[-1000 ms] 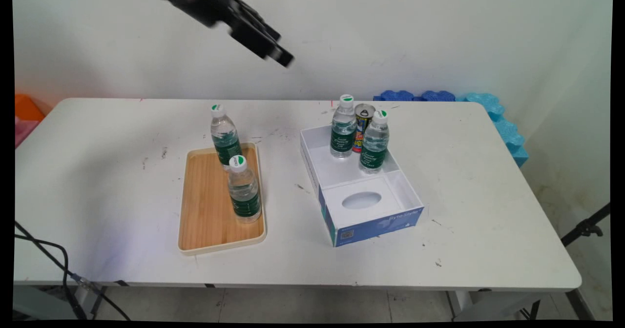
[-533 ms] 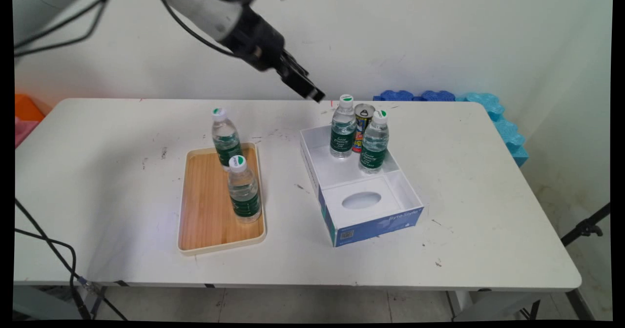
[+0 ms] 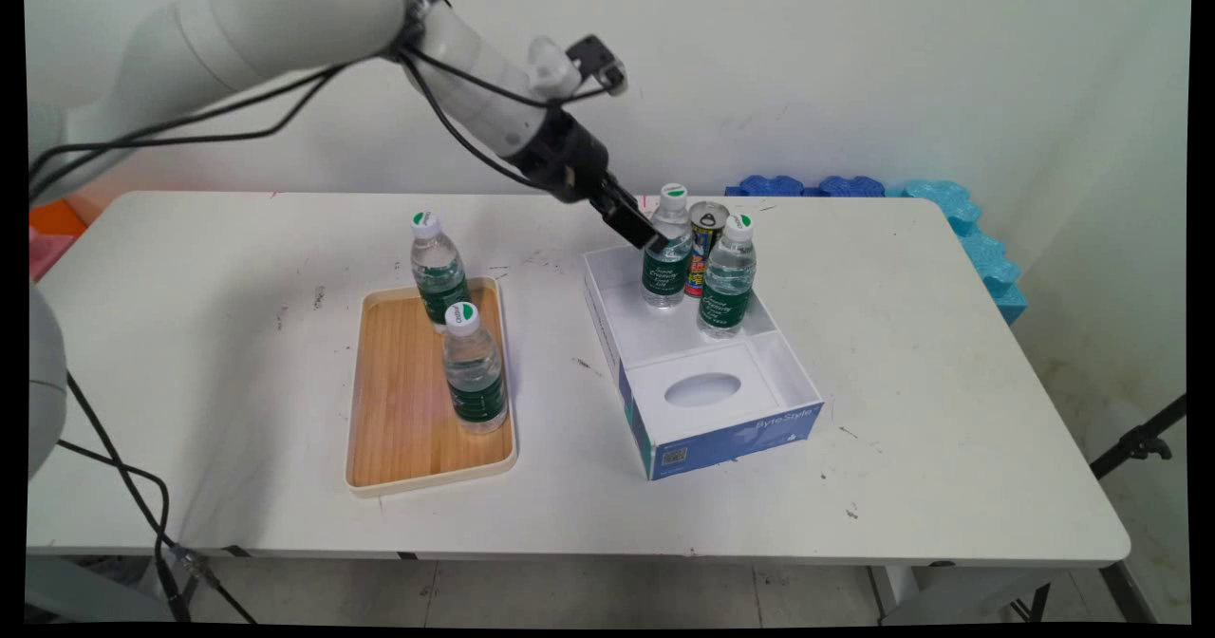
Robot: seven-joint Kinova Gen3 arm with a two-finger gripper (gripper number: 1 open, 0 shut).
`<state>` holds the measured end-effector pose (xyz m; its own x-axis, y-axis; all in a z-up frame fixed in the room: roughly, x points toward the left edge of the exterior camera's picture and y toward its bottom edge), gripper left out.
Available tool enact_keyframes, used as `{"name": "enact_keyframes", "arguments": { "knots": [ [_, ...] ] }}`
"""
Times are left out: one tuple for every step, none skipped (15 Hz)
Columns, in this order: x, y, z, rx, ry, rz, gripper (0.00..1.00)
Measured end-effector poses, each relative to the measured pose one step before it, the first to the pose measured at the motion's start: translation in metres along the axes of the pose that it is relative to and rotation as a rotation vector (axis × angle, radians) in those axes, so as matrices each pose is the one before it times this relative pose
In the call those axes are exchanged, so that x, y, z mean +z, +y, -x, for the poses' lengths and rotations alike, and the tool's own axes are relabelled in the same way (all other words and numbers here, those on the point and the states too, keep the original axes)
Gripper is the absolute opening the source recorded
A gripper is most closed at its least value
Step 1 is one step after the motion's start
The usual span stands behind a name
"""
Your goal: Pick up the green bottle from the white box
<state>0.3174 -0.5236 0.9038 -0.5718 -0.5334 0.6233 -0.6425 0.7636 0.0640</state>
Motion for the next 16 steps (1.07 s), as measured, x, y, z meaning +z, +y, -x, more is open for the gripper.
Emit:
{"name": "enact_keyframes", "arguments": {
  "knots": [
    [0.00592,-0.00079,0.00068,-0.00151,-0.00056,0.00164,1.0],
    [0.00834,-0.00106,0.00105,-0.00232,-0.00036,0.00232,1.0],
    [0.00525,-0.0007,0.00044,-0.00171,0.00073,0.00157,1.0],
    [0.00742,-0.00102,0.00077,-0.00232,0.00041,0.00183,1.0],
    [0.00801,-0.00112,0.00084,-0.0028,-0.00019,0.00147,1.0],
    [0.00849,-0.00111,0.00078,-0.00292,0.00073,0.0009,1.0],
    [0.00478,-0.00062,0.0003,-0.0016,0.0008,0.00008,1.0],
    [0.00629,-0.00087,0.00053,-0.00271,0.00091,0.00028,1.0],
    [0.00625,-0.00084,0.00047,-0.00232,0.00066,0.00002,1.0],
    [0.00392,-0.00061,0.00045,-0.00173,0.00054,-0.00034,1.0],
    [0.00447,-0.00065,0.00068,-0.00186,0.00108,-0.0003,1.0],
    [0.00395,-0.00056,0.00053,-0.00103,0.00151,-0.00065,1.0],
    [0.00358,-0.00049,0.00067,-0.00078,0.00126,-0.00071,1.0],
    [0.00271,-0.00027,0.0005,-0.00048,0.00126,-0.00037,1.0],
    [0.00269,-0.00033,0.00041,0.00003,0.00238,-0.00083,1.0],
    [0.00226,-0.00026,0.00044,0.00016,0.00236,-0.00098,0.0]
  ]
}}
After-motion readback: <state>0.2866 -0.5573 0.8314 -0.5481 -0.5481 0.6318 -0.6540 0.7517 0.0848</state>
